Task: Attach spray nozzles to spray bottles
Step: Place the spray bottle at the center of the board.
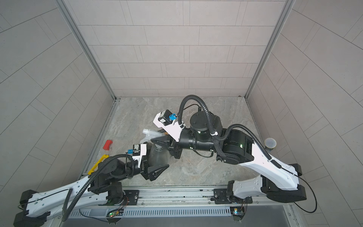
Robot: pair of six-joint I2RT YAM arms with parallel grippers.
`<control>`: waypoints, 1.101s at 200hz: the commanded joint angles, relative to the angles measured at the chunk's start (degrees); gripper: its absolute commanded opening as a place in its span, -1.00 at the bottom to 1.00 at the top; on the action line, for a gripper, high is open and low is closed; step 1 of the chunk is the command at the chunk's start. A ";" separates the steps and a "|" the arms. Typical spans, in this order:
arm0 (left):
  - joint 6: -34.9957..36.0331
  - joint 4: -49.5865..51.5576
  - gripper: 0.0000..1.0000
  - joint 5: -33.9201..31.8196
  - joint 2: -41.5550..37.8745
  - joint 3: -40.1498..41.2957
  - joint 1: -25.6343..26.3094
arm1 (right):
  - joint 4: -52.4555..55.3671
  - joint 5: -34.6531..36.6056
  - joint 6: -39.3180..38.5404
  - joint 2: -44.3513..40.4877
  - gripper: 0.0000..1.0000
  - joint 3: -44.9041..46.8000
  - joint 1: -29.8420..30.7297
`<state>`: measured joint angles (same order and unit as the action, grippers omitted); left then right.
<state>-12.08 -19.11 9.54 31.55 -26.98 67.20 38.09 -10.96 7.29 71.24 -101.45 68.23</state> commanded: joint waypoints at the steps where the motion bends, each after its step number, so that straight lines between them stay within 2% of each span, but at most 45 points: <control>1: -3.20 -3.56 0.90 -6.88 -1.91 0.70 -0.38 | 0.04 7.66 -1.71 -2.40 -1.00 1.21 -0.72; 12: -3.74 -3.47 1.00 -7.47 -2.18 0.79 -0.40 | -0.41 8.45 -1.88 -2.74 -1.00 2.18 -1.20; 67: -5.17 -3.52 1.00 -8.37 -3.18 1.40 -0.41 | -2.74 14.27 -2.08 -3.97 -1.00 6.72 -5.17; 95: -6.45 -0.48 1.00 -10.05 -5.47 1.49 -0.33 | -5.46 16.72 -1.86 -4.23 -1.00 11.27 -11.71; 111: -6.64 2.63 1.00 -13.53 -7.66 1.75 -0.40 | -8.89 16.96 -1.69 -3.51 -1.00 14.93 -16.89; 122: -6.70 3.90 1.00 -15.67 -9.34 2.17 -0.39 | -12.84 19.57 -2.27 -2.67 -1.00 18.35 -19.76; 137: -7.11 4.44 1.00 -17.56 -11.84 2.80 -0.37 | -18.51 23.47 -2.21 0.29 -1.00 22.60 -23.69; 156: -7.74 4.50 1.00 -17.85 -14.44 3.42 -0.38 | -26.76 19.98 2.96 5.41 -1.00 27.15 -30.98; 172: -8.04 5.70 1.00 -17.80 -16.01 3.13 -0.35 | -33.15 20.12 4.11 10.15 -1.00 29.24 -34.91; 203: -8.09 7.76 1.00 -16.97 -18.32 2.66 -0.35 | -41.97 17.18 3.26 18.78 -1.00 29.56 -38.62; 220: -8.08 8.34 1.00 -17.33 -19.61 2.90 -0.40 | -44.93 17.88 2.47 22.39 -1.00 28.83 -38.96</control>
<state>-19.75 -12.01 -7.38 13.72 -24.05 66.89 3.66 7.35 9.69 91.88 -70.89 29.39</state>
